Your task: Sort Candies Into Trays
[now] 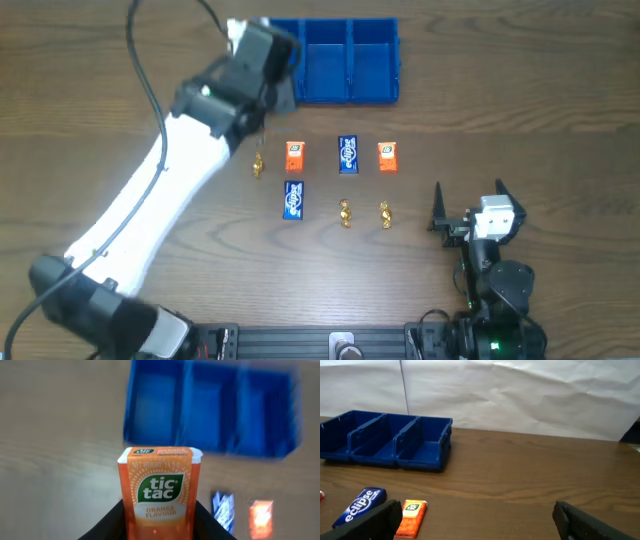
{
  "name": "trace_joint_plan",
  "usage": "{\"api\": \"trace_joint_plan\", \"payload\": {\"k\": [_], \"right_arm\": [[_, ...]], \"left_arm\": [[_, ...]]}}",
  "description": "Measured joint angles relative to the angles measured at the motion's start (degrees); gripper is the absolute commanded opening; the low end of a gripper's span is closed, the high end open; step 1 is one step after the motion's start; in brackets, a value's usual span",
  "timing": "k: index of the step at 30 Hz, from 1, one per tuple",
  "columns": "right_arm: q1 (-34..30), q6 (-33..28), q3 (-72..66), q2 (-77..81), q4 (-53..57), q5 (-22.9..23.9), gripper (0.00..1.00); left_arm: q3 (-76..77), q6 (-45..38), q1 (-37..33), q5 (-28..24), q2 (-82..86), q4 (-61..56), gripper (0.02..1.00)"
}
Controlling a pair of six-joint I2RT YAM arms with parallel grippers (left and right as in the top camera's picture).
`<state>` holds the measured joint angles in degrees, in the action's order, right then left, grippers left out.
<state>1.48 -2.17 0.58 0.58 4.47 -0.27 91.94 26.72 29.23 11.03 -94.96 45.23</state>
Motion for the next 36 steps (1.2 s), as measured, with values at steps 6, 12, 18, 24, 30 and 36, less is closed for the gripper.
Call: {"api": "trace_joint_plan", "payload": {"k": [6, 12, 18, 24, 30, 36], "right_arm": [[0.00, 0.00, 0.00, 0.00, -0.02, 0.02, 0.998], [0.00, 0.00, 0.00, 0.00, -0.02, 0.02, 0.998], [0.00, 0.00, 0.00, 0.00, -0.04, 0.02, 0.998], [0.00, 0.00, 0.00, 0.00, -0.04, 0.02, 0.998], [0.00, 0.00, 0.00, 0.00, -0.04, 0.02, 0.998], [0.00, 0.00, 0.00, 0.00, -0.02, 0.02, 0.998]], "left_arm": [[30.47, -3.65, -3.15, 1.05, -26.29, 6.58, 0.259], [37.35, -5.16, -6.73, -2.32, -37.55, 7.30, 0.266], [38.18, -7.41, -8.66, -3.91, -38.03, 7.23, 0.259], [38.23, -8.61, -8.50, -4.68, -38.03, 7.45, 0.588], [38.27, -8.55, -8.26, -4.50, -38.03, 10.67, 0.840], [30.25, -4.63, -0.13, -2.97, -29.24, 14.45, 0.853]]}}
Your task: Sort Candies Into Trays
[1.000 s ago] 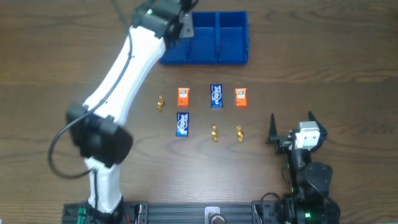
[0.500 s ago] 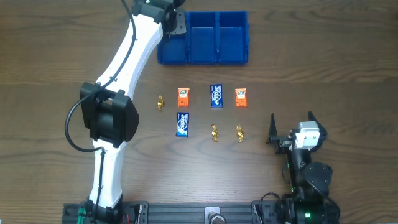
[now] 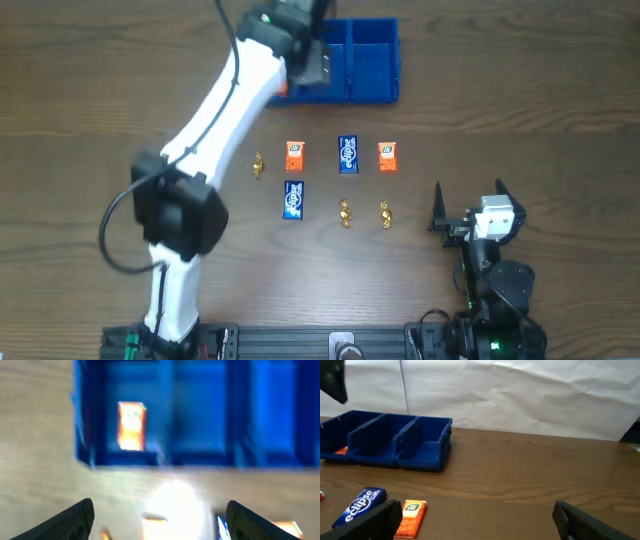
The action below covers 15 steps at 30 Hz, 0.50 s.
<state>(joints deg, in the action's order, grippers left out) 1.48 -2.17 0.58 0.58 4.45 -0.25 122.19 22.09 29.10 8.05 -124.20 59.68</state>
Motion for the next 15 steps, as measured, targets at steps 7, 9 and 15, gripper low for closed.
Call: {"api": "trace_joint_plan", "payload": {"k": [7, 9, 15], "right_arm": [[0.00, 0.00, 0.00, 0.00, 0.00, 0.00, 0.998], [0.00, 0.00, 0.00, 0.00, -0.02, 0.00, 0.998], [0.00, 0.00, 0.00, 0.00, -0.02, 0.00, 0.996]], "left_arm": [[-31.67, 5.60, 5.62, -3.65, 8.98, -16.61, 0.849], [-38.01, 6.29, 5.42, -5.42, 8.20, -19.74, 0.847], [-44.13, 6.95, 4.76, -7.15, 8.15, -23.26, 0.827]]}}
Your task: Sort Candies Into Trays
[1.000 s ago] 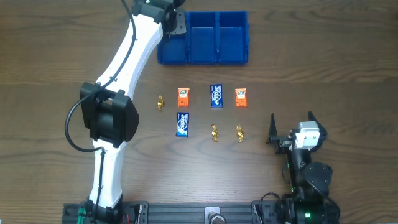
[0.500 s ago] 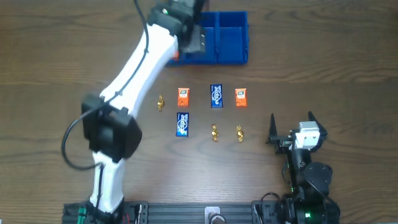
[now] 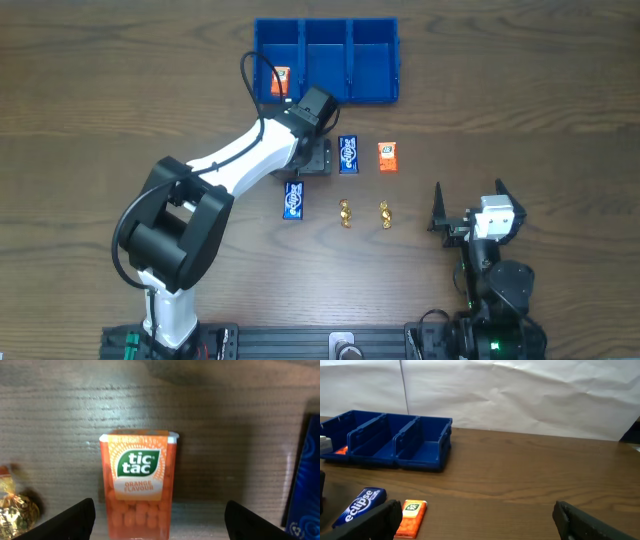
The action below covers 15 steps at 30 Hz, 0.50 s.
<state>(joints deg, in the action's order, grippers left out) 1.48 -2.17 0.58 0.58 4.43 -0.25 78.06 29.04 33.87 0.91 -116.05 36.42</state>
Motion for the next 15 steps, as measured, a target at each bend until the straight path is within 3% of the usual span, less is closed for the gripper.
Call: {"api": "trace_joint_plan", "payload": {"k": [3, 9, 13, 15], "right_arm": [[0.00, 0.00, 0.00, 0.00, 0.00, 0.00, 0.998], [0.00, 0.00, 0.00, 0.00, 0.00, 0.00, 0.998], [0.00, 0.00, 0.00, 0.00, 0.02, 0.00, 0.998], [0.00, 0.00, 0.00, 0.00, 0.00, 0.00, 0.998]], "left_arm": [[0.00, 0.37, -0.72, -0.44, 0.00, -0.13, 0.809], [0.00, 0.59, -1.42, -0.66, -0.09, -0.52, 0.588], [-0.02, 0.76, -1.42, -0.57, -1.09, -0.55, 0.533], [-0.02, 0.81, -1.42, -0.57, -1.14, -0.55, 0.454]]}}
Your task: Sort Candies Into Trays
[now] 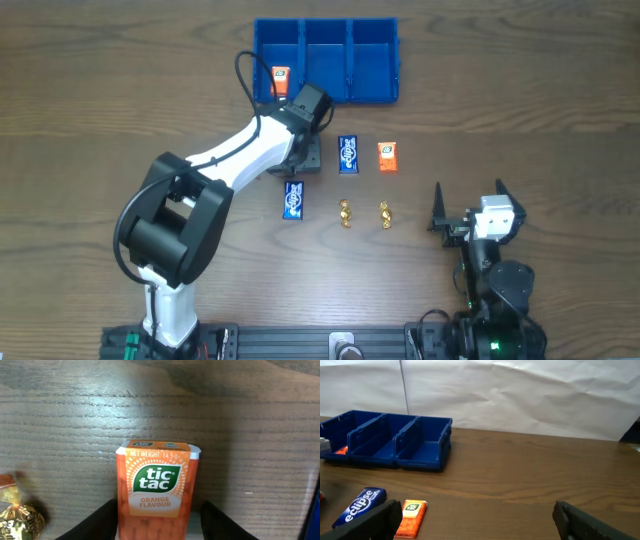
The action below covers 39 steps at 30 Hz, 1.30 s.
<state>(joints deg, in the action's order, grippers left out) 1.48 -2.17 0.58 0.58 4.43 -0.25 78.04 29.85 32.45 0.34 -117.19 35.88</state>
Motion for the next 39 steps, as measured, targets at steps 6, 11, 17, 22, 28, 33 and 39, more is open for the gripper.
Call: {"api": "trace_joint_plan", "payload": {"k": [6, 11, 17, 22, 28, 33, 39], "right_arm": [[0.00, 0.00, 0.00, 0.00, 0.00, 0.00, 0.998], [0.00, 0.00, 0.00, 0.00, 0.00, 0.00, 0.998], [0.00, 0.00, 0.00, 0.00, 0.00, 0.00, 0.998], [0.00, 0.00, 0.00, 0.00, 0.00, 0.00, 0.998], [0.00, 0.00, 0.00, 0.00, 0.00, 0.00, 0.998], [0.00, 0.00, 0.00, 0.00, 0.02, 0.00, 0.998], [0.00, 0.00, 0.00, 0.00, 0.00, 0.00, 0.998]], "left_arm": [[0.02, 0.20, 0.00, 0.20, -0.04, -0.17, 0.340], [0.09, 0.42, 0.00, 1.27, 1.07, -0.28, 0.327], [25.75, -4.57, -4.98, 8.26, 10.97, 7.26, 0.327], [37.99, -8.81, -10.67, 7.04, -1.14, 11.58, 0.323], [45.44, -10.88, -10.97, 3.39, -15.54, 13.40, 0.343], [46.40, -11.50, -11.13, 2.93, -15.58, 15.28, 0.364], [46.40, -11.85, -11.45, 2.95, -15.58, 15.78, 0.805]]}}
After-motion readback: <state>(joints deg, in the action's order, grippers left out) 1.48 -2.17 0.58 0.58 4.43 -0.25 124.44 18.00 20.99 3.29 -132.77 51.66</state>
